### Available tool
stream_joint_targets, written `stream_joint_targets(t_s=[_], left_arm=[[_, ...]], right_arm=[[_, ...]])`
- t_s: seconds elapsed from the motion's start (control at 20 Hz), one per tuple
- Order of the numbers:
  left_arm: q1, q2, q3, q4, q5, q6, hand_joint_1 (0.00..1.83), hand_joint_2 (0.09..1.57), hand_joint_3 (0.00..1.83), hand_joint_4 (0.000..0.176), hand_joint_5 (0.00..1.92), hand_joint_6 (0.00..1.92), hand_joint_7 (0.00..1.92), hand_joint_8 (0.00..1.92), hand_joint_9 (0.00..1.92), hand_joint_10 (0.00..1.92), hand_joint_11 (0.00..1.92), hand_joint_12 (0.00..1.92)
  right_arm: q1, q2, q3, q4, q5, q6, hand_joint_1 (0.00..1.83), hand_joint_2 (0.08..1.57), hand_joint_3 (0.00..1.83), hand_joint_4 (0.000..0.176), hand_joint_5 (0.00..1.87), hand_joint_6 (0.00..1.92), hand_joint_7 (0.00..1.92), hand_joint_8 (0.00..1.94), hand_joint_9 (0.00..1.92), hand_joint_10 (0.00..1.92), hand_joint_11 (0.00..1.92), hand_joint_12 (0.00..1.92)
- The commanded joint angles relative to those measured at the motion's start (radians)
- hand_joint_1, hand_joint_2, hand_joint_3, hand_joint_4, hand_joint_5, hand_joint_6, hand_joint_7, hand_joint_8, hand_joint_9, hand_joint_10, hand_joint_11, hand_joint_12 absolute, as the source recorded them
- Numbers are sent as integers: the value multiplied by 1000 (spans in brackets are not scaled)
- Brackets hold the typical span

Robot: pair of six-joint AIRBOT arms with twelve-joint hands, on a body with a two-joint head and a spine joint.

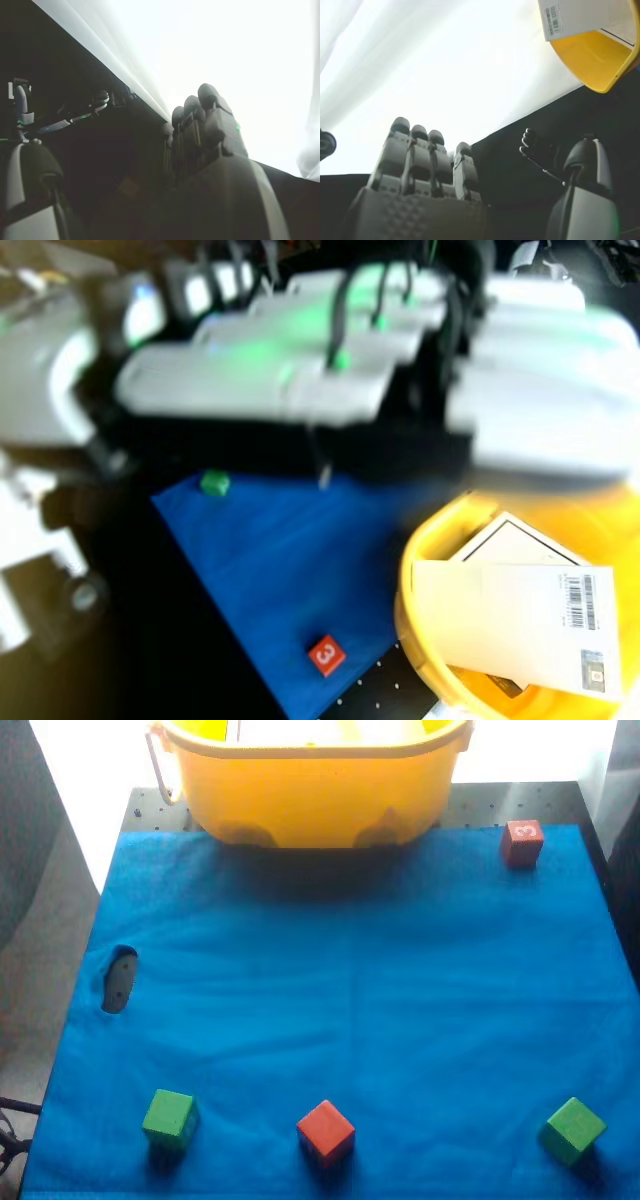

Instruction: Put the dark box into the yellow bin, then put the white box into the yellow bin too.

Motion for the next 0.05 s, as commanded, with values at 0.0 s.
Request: stream_joint_targets(t_s=[0.0], left_arm=[[6, 15, -5, -76, -127, -2, 980, 791, 0, 44, 127, 1, 170, 1, 113, 2, 0, 193]], right_arm=[[11, 14, -1, 17, 121, 0, 760, 704, 0, 176, 0, 0, 59, 11, 0, 0, 0, 0]])
